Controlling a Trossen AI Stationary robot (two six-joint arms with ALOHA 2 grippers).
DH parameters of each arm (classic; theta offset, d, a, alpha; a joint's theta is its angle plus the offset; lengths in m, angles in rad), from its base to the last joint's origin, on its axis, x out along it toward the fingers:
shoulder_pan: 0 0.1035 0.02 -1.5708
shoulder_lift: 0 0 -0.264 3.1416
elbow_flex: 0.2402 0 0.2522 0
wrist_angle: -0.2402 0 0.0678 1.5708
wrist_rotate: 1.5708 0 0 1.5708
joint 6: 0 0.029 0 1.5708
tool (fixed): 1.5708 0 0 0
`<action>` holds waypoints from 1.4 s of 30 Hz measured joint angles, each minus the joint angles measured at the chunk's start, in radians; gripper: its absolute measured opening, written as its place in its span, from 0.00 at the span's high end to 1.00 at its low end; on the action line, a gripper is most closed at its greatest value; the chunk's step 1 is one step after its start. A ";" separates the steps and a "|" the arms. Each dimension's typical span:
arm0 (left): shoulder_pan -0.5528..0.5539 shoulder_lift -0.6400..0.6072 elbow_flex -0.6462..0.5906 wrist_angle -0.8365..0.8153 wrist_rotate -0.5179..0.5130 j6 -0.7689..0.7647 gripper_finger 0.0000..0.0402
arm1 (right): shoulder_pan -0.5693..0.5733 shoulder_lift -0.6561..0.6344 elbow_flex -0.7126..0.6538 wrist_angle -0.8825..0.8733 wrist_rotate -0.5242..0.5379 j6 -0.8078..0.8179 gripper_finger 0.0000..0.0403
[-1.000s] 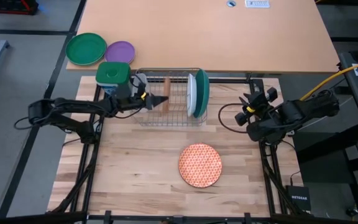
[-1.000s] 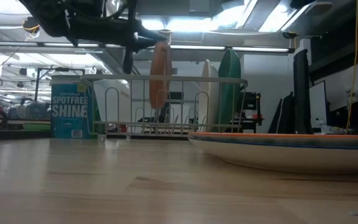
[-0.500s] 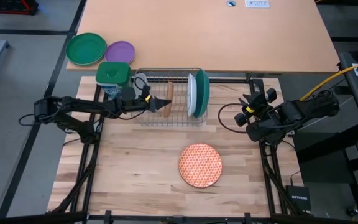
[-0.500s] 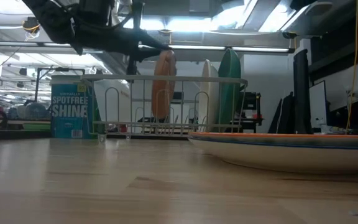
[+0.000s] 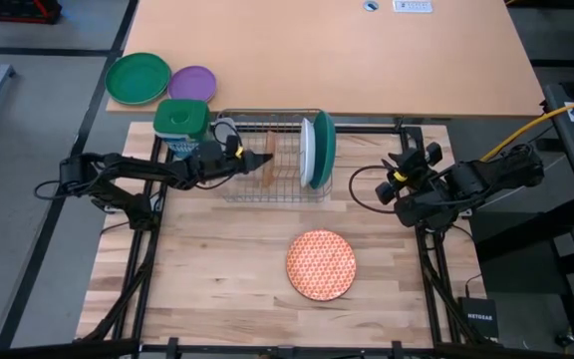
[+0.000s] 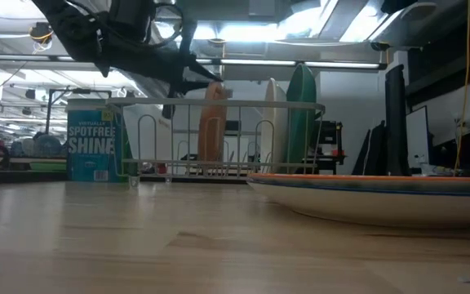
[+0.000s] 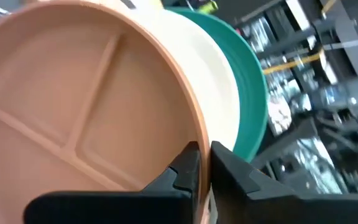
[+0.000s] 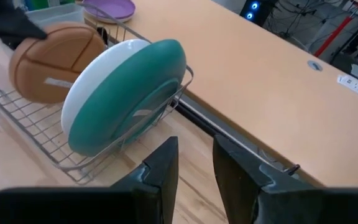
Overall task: Sort dishes
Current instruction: Put the brown plate in the dish rack
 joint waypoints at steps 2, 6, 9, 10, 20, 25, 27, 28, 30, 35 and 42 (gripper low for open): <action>0.008 0.000 0.000 -0.003 -0.012 -0.025 0.92 | 0.000 0.000 0.000 0.000 -0.007 0.000 0.74; 0.025 0.000 -0.001 -0.006 -0.021 -0.046 0.88 | 0.000 0.000 0.000 0.000 -0.015 0.000 0.74; 0.037 0.000 -0.002 -0.007 -0.039 -0.021 0.85 | 0.000 0.000 0.000 0.000 -0.015 0.000 0.74; 0.040 0.000 -0.002 -0.007 -0.047 -0.020 0.84 | 0.000 0.000 0.000 0.000 -0.015 0.000 0.74; 0.063 0.001 -0.002 -0.005 -0.074 -0.026 0.71 | 0.000 0.000 0.000 0.000 -0.016 -0.001 0.74; 0.065 0.001 -0.002 0.009 -0.077 0.013 0.68 | 0.000 0.000 0.000 0.000 -0.036 -0.001 0.74; 0.071 0.001 -0.002 0.009 -0.077 0.078 0.68 | 0.000 0.000 0.000 0.000 -0.051 -0.001 0.74; 0.075 0.001 -0.002 0.006 -0.076 0.110 0.68 | 0.000 0.000 0.000 0.000 -0.054 -0.001 0.74; 0.084 0.001 -0.002 0.000 -0.076 0.161 0.68 | 0.000 0.000 0.000 0.000 -0.064 -0.001 0.74; 0.101 0.001 -0.004 -0.005 -0.096 0.286 0.68 | 0.000 0.000 0.000 0.000 -0.086 -0.001 0.74; 0.097 0.001 -0.004 -0.001 -0.086 0.403 0.68 | 0.000 0.001 0.000 0.000 -0.102 -0.006 0.74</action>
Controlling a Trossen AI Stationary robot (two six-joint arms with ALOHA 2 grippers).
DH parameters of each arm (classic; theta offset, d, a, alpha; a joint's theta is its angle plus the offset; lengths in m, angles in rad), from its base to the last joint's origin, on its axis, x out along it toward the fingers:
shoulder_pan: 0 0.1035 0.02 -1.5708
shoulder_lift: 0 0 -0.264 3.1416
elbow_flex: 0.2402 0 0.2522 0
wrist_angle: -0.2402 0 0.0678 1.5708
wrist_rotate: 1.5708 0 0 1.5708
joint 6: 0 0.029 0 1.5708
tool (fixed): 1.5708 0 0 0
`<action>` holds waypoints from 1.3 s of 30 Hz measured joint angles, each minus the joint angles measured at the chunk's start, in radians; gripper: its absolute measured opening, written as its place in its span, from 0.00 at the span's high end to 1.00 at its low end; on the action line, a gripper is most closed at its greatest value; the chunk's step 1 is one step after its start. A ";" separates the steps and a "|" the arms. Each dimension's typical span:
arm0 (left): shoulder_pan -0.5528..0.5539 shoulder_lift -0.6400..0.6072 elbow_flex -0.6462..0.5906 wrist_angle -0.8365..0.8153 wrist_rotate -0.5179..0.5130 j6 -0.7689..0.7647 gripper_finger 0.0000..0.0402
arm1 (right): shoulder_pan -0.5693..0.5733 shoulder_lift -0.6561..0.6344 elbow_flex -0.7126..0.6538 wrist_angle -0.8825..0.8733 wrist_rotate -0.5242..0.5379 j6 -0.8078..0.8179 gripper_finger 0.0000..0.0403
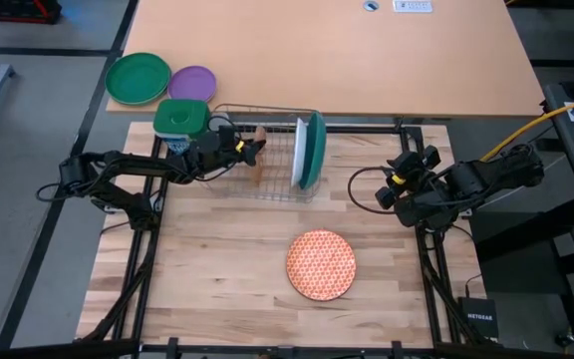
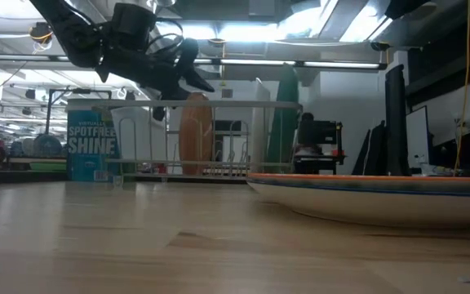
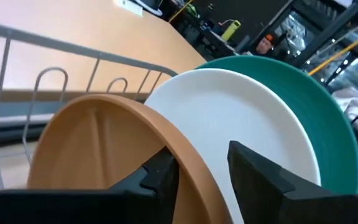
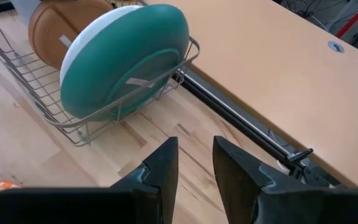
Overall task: Sort dishes
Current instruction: Put the brown plate in the dish rack
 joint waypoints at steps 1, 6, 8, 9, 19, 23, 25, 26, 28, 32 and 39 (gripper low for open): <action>0.000 0.000 0.000 0.000 0.001 0.021 0.68 | 0.000 0.000 0.000 0.000 -0.001 0.000 0.74; 0.000 0.000 0.000 0.000 0.004 0.120 0.68 | 0.000 0.000 0.000 0.019 -0.009 -0.001 0.74; 0.000 0.000 0.000 -0.002 0.006 0.158 0.68 | 0.000 0.000 0.000 0.029 -0.029 -0.004 0.74; 0.000 0.000 0.000 -0.004 0.008 0.179 0.68 | 0.000 0.000 0.000 0.030 -0.038 -0.005 0.74; -0.001 -0.003 0.003 -0.037 0.014 0.287 0.68 | 0.000 0.000 0.000 0.030 -0.096 -0.005 0.74; -0.002 -0.003 0.003 -0.040 0.014 0.328 0.68 | 0.000 0.000 0.000 0.031 -0.112 -0.005 0.74; -0.002 -0.003 0.003 -0.041 0.015 0.369 0.68 | 0.000 0.000 0.000 0.031 -0.117 -0.005 0.74; -0.003 -0.003 0.003 -0.043 0.015 0.393 0.68 | 0.000 0.000 0.000 0.033 -0.124 -0.005 0.74; -0.003 -0.003 0.003 -0.046 0.015 0.423 0.65 | 0.000 0.000 0.000 0.038 -0.131 -0.005 0.74; -0.001 -0.003 0.003 -0.053 -0.004 0.463 0.54 | 0.000 0.000 0.000 0.060 -0.131 -0.005 0.74; 0.000 -0.001 0.003 -0.057 -0.010 0.595 0.41 | 0.000 0.000 0.000 0.061 -0.132 -0.005 0.74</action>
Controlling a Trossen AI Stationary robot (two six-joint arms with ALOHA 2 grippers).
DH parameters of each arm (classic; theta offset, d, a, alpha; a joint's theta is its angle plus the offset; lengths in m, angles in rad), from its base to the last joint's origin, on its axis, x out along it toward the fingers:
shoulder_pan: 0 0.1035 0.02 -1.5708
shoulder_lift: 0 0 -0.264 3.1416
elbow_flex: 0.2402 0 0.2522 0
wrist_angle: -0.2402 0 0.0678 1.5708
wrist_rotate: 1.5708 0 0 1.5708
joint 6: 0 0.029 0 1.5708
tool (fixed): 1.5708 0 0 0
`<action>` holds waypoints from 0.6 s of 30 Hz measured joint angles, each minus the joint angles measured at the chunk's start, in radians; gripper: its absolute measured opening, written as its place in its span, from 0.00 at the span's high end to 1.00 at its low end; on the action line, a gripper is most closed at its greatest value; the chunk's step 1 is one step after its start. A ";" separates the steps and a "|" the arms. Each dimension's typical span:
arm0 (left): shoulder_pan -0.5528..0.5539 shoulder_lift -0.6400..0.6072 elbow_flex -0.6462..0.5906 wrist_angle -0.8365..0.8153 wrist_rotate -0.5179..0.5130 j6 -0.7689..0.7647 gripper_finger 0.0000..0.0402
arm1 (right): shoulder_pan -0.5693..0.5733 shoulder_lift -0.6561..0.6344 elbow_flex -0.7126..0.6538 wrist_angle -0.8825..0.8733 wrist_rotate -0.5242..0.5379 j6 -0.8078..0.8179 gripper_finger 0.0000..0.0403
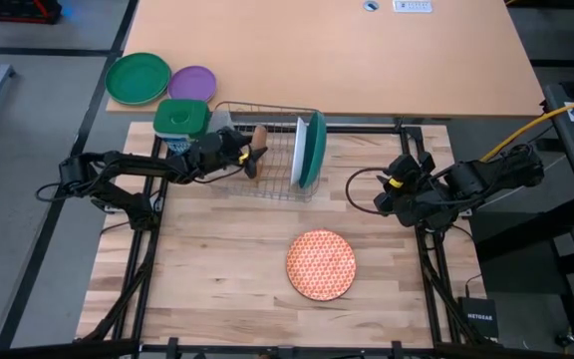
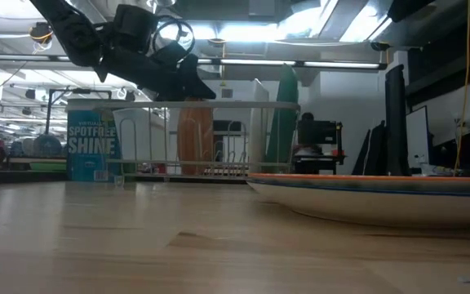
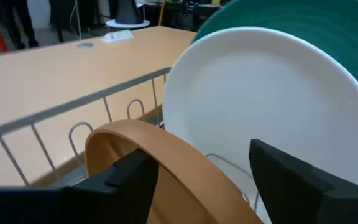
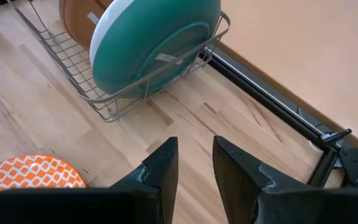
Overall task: Sort dishes
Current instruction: Put the brown plate in the dish rack
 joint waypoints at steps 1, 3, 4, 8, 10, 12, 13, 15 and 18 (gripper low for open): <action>0.000 0.000 0.000 0.000 0.001 0.027 0.41 | 0.000 0.000 0.000 0.000 0.000 0.000 0.74; -0.001 0.000 0.000 0.001 0.005 0.065 0.40 | 0.000 0.000 0.000 0.000 0.000 0.000 0.74; -0.001 0.000 0.000 0.001 0.007 0.074 0.40 | 0.000 0.000 0.000 0.000 0.000 0.000 0.74; -0.001 0.000 0.000 0.002 0.002 0.056 0.40 | 0.000 0.000 0.000 -0.001 0.000 0.000 0.74; -0.001 0.000 -0.001 0.002 -0.014 0.036 0.40 | 0.000 0.000 0.000 -0.001 0.000 0.000 0.74; -0.001 0.000 -0.001 0.003 -0.036 0.008 0.40 | 0.000 0.000 0.000 -0.001 0.000 0.000 0.74; -0.001 0.000 -0.001 0.003 -0.054 -0.003 0.40 | 0.000 0.000 0.000 -0.001 0.000 0.000 0.74; 0.000 0.000 -0.001 0.007 -0.099 -0.029 0.40 | 0.000 0.000 0.000 -0.001 0.000 0.000 0.74; 0.000 0.000 -0.001 -0.010 -0.164 -0.089 0.40 | 0.000 0.000 0.000 -0.001 0.000 0.000 0.74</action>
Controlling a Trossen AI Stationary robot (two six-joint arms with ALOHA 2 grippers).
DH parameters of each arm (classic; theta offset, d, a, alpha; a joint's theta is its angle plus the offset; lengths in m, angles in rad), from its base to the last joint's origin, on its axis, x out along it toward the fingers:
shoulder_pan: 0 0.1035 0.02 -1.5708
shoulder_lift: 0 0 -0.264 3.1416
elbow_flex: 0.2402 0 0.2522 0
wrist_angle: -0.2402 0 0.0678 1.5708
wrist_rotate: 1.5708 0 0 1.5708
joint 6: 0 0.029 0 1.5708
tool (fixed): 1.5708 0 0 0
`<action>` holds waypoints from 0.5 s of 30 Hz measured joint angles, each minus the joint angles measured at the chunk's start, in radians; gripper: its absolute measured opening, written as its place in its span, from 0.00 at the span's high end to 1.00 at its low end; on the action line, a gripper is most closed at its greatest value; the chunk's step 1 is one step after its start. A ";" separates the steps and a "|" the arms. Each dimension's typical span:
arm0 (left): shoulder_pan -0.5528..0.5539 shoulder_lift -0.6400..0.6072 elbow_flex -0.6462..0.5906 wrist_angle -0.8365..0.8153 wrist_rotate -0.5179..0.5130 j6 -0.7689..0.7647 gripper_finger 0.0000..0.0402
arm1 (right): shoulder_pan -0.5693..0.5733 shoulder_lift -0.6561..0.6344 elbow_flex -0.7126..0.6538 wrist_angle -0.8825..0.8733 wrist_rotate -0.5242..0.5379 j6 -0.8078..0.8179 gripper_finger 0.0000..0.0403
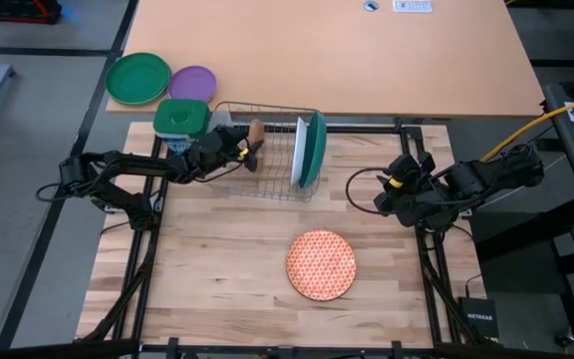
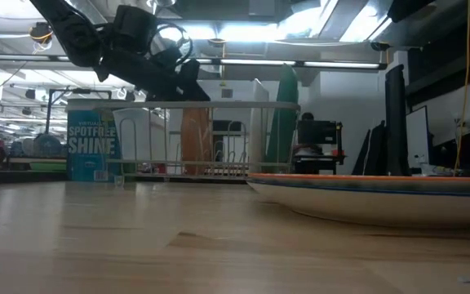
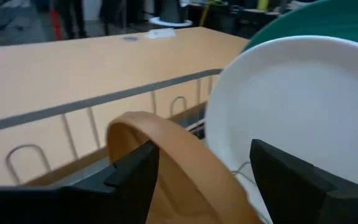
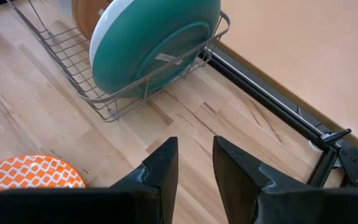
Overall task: Sort dishes
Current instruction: Put the brown plate in the dish rack
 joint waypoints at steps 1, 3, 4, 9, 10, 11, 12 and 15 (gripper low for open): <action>0.000 0.000 0.000 -0.006 -0.012 -0.022 0.40 | 0.000 0.000 0.000 0.000 0.000 0.000 0.74; 0.000 0.000 0.000 -0.014 -0.014 -0.045 0.40 | 0.000 0.000 0.000 0.000 0.000 0.000 0.74; 0.000 0.000 0.000 -0.020 -0.014 -0.048 0.40 | 0.000 0.000 0.000 0.000 0.000 0.000 0.74; -0.008 0.000 0.000 -0.048 -0.010 -0.050 0.40 | 0.000 0.000 0.000 0.000 0.000 0.000 0.74; -0.011 0.000 0.000 -0.049 -0.010 -0.051 0.40 | 0.000 0.000 0.000 0.000 0.000 0.000 0.74; -0.013 0.000 0.000 -0.048 -0.010 -0.052 0.40 | 0.000 0.000 0.000 0.000 0.000 0.000 0.74; -0.014 0.000 0.000 -0.049 -0.009 -0.052 0.40 | 0.000 0.000 0.000 0.000 0.000 0.000 0.74; -0.015 0.000 0.000 -0.049 -0.009 -0.069 0.40 | 0.000 0.000 0.000 0.000 0.000 0.000 0.74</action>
